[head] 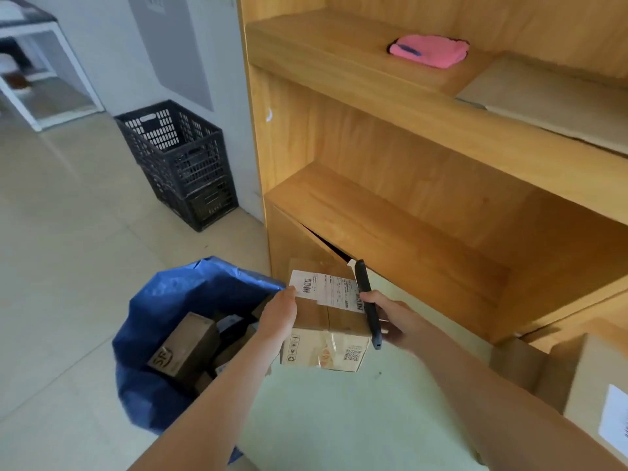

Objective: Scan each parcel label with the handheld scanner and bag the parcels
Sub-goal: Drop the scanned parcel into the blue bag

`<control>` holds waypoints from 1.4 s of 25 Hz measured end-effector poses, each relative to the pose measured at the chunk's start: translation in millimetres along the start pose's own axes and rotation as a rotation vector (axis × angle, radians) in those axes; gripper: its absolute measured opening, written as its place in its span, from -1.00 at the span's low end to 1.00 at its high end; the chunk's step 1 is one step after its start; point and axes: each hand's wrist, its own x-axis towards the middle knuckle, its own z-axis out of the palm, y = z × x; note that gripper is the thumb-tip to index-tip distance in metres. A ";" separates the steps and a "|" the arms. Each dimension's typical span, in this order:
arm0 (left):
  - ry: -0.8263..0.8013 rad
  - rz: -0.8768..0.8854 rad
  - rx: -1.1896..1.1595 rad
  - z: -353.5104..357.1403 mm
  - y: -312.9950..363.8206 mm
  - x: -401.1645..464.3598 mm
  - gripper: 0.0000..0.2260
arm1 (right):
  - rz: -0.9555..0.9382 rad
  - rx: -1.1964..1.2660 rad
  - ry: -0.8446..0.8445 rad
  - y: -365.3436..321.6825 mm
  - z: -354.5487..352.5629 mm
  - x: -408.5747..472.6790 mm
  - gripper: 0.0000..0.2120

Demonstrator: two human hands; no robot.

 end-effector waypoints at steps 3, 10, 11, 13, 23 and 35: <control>0.052 -0.005 -0.002 -40.8 -10.6 20.8 -0.69 | 0.030 -0.023 -0.062 -6.5 43.9 25.4 -0.69; 0.164 -0.013 0.042 -156.2 -56.0 89.0 -0.60 | 0.104 -0.022 -0.146 2.4 178.2 87.6 -0.71; 0.165 -0.033 0.070 -166.9 -64.7 100.9 -0.62 | 0.138 -0.004 -0.146 10.2 192.8 99.0 -0.72; 0.137 -0.068 0.151 -178.4 -83.3 121.8 -0.65 | 0.200 0.013 -0.139 28.4 209.8 117.1 -0.70; 0.049 -0.159 0.044 -161.0 -169.2 218.3 -0.59 | 0.338 -0.020 0.059 112.9 228.0 201.1 -0.51; 0.248 0.221 0.219 -158.2 -170.8 194.8 -0.37 | 0.250 -0.040 0.144 106.6 232.9 185.2 -0.35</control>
